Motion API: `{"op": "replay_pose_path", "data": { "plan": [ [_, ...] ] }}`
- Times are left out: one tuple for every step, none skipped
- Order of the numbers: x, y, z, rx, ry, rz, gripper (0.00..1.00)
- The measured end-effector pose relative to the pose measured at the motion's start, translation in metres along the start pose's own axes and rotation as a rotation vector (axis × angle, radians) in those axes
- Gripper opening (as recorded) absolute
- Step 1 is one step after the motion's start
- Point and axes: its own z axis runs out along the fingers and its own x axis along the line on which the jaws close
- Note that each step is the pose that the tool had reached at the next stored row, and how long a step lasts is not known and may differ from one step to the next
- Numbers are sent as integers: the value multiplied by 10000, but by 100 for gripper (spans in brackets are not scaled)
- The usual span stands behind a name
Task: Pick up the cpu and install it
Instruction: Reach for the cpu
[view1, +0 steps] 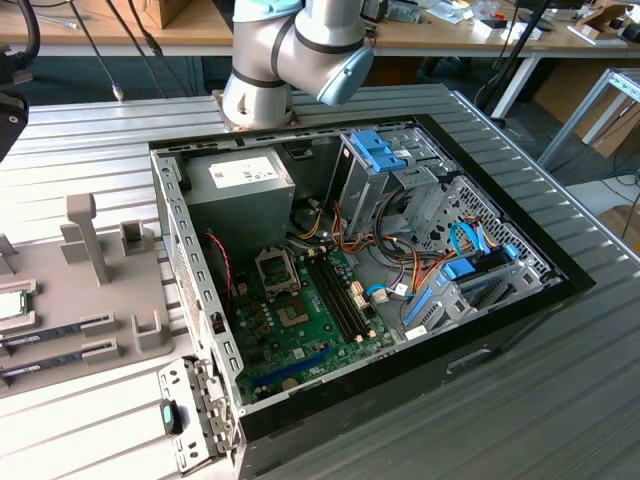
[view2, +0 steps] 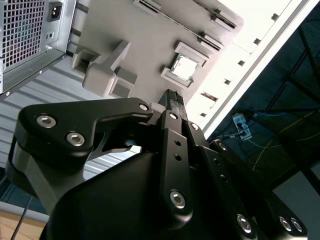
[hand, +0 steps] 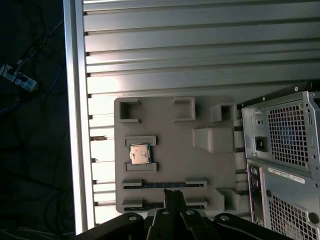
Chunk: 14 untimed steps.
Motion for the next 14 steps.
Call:
{"op": "replay_pose_path", "data": {
  "plan": [
    [5, 0, 1, 0, 0, 0, 11],
    [8, 0, 1, 0, 0, 0, 11],
    [11, -1, 2, 0, 0, 0, 11],
    [15, -1, 3, 0, 0, 0, 11],
    [19, -2, 3, 0, 0, 0, 11],
    [23, -2, 4, 0, 1, 0, 11],
    [27, -2, 6, -1, 0, 0, 11],
    [37, -3, 12, -1, -1, 0, 11],
    [41, -4, 16, -1, 0, 0, 11],
    [44, -4, 19, 0, 1, -1, 11],
    [47, -2, 24, 0, 1, 0, 11],
    [49, -1, 27, 0, 1, 0, 11],
    [51, 0, 32, 0, 0, 0, 11],
    [53, 3, 37, 0, 0, 1, 11]
  ]
}}
